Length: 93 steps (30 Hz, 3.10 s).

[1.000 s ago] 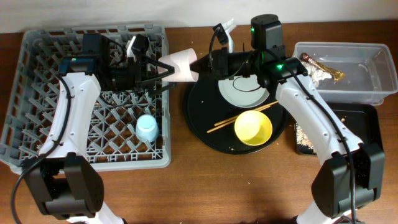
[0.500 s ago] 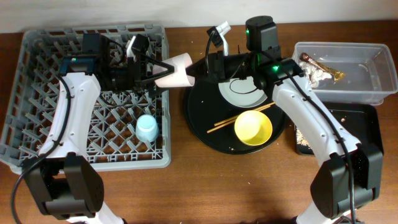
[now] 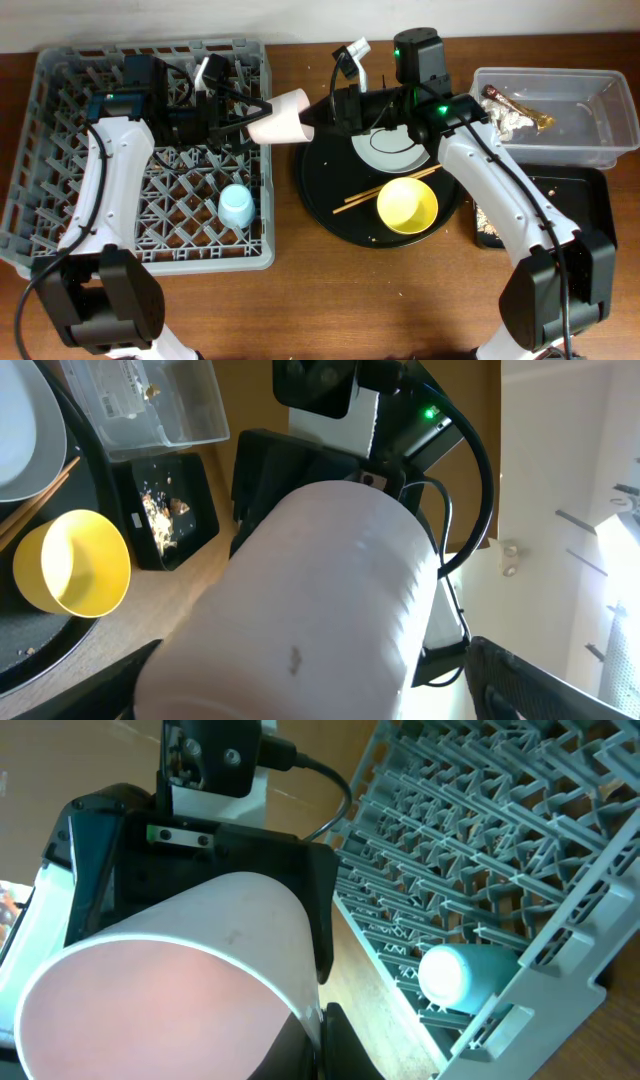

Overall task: Sort waste into correct bins and load items into the dishwasher rack
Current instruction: 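Hand the pink cup from the right gripper to the left gripper, then place the pink cup upside down in the rack with the left gripper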

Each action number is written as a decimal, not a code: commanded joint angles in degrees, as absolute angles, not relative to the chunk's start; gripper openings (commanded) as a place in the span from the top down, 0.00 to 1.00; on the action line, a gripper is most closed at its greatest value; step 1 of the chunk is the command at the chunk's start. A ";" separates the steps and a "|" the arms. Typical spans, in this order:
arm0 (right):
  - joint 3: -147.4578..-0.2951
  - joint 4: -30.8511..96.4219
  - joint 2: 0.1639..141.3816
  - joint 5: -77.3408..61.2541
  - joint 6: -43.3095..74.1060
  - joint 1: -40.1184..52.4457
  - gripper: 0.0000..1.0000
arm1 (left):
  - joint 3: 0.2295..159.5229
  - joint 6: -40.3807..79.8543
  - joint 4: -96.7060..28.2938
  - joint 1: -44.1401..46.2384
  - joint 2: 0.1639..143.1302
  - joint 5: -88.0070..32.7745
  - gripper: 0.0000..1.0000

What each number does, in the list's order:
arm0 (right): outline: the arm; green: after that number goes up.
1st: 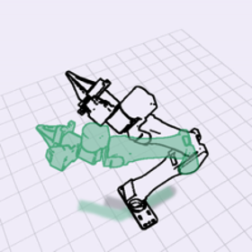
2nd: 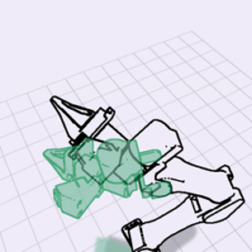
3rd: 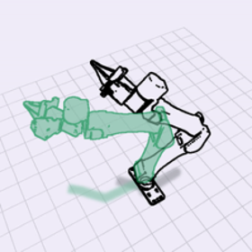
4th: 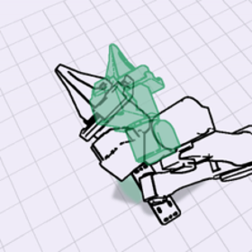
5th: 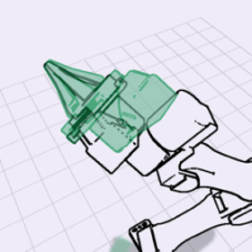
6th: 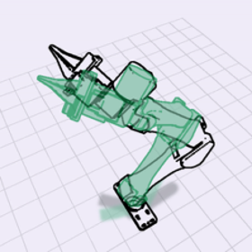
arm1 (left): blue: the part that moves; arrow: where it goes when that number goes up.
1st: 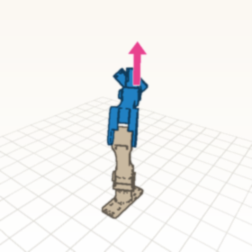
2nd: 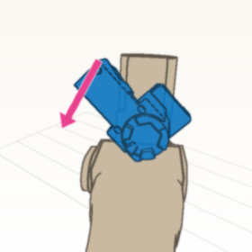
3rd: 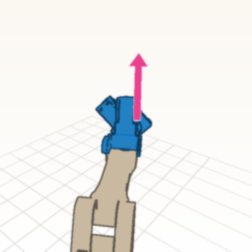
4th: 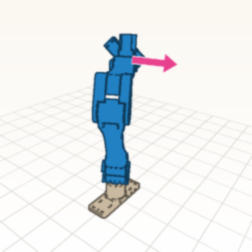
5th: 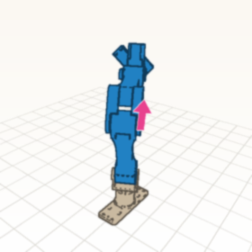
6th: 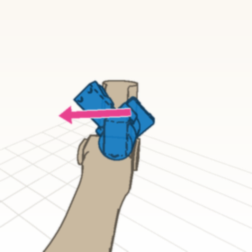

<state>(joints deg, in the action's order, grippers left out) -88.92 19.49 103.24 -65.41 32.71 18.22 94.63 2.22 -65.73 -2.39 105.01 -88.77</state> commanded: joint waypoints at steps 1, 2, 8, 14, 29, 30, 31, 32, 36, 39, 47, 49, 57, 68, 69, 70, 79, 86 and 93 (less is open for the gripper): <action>-89.01 19.03 103.48 -63.79 31.75 18.74 0.96 | 94.32 1.67 -66.67 -2.61 105.14 -90.17 0.16; -89.01 18.70 103.48 -63.59 31.75 18.74 0.96 | 94.32 1.67 -66.72 -2.61 105.12 -90.17 0.16; -89.01 17.47 103.48 -63.55 31.97 18.74 0.96 | 94.32 1.67 -66.70 -1.34 105.12 -90.19 0.13; -89.01 17.12 103.48 -63.57 31.97 18.74 0.96 | 94.32 1.67 -66.70 -0.27 105.12 -90.17 0.14; -89.01 22.04 103.48 -66.54 28.64 18.04 0.50 | 94.35 1.65 -63.40 -1.85 105.08 -88.44 0.53; -89.01 22.61 103.48 -66.39 28.05 17.52 0.48 | 94.35 1.67 -63.42 -2.50 105.06 -87.11 0.53; -89.01 23.11 103.48 -66.22 27.59 17.10 0.46 | 94.35 1.67 -63.44 -3.09 104.97 -86.00 0.53; -89.01 24.47 103.48 -65.78 26.94 15.92 0.42 | 94.35 1.67 -63.44 -4.27 104.77 -83.31 0.53; -89.01 31.59 103.48 -60.93 21.85 12.27 0.36 | 94.74 1.69 -63.46 -6.48 103.20 -70.11 0.53; -89.01 38.02 103.48 -55.79 17.65 10.59 0.35 | 95.55 1.98 -63.48 -6.70 101.65 -56.90 0.52; -89.03 50.09 103.48 -42.65 12.16 9.63 0.35 | 96.25 4.71 -63.83 -1.63 99.53 -11.88 0.51; -89.01 51.31 103.48 -41.06 11.94 9.63 0.35 | 96.25 4.69 -63.57 0.49 99.59 -8.32 0.45; -89.01 54.98 103.48 -39.77 9.91 9.67 0.35 | 96.25 4.67 -62.70 7.33 103.42 0.08 0.44; -89.03 56.88 103.48 -39.75 8.75 9.69 0.35 | 96.25 4.67 -63.00 8.36 109.34 0.95 0.43; -89.03 56.88 103.48 -39.75 8.75 9.67 0.35 | 96.25 4.67 -63.00 8.36 109.34 0.93 0.44; -89.03 56.88 103.48 -39.75 8.75 9.67 0.35 | 96.25 4.69 -63.00 8.36 109.34 0.91 0.44; -89.01 57.06 103.48 -38.68 8.78 9.67 0.35 | 103.74 4.71 -71.64 8.36 109.27 0.86 0.43; -89.01 57.14 103.48 -38.68 8.78 9.78 0.35 | 106.00 4.71 -79.07 8.38 109.40 0.86 0.42; -89.03 57.71 103.48 -38.52 8.78 9.78 0.35 | 105.95 4.69 -79.66 10.96 112.86 0.91 0.39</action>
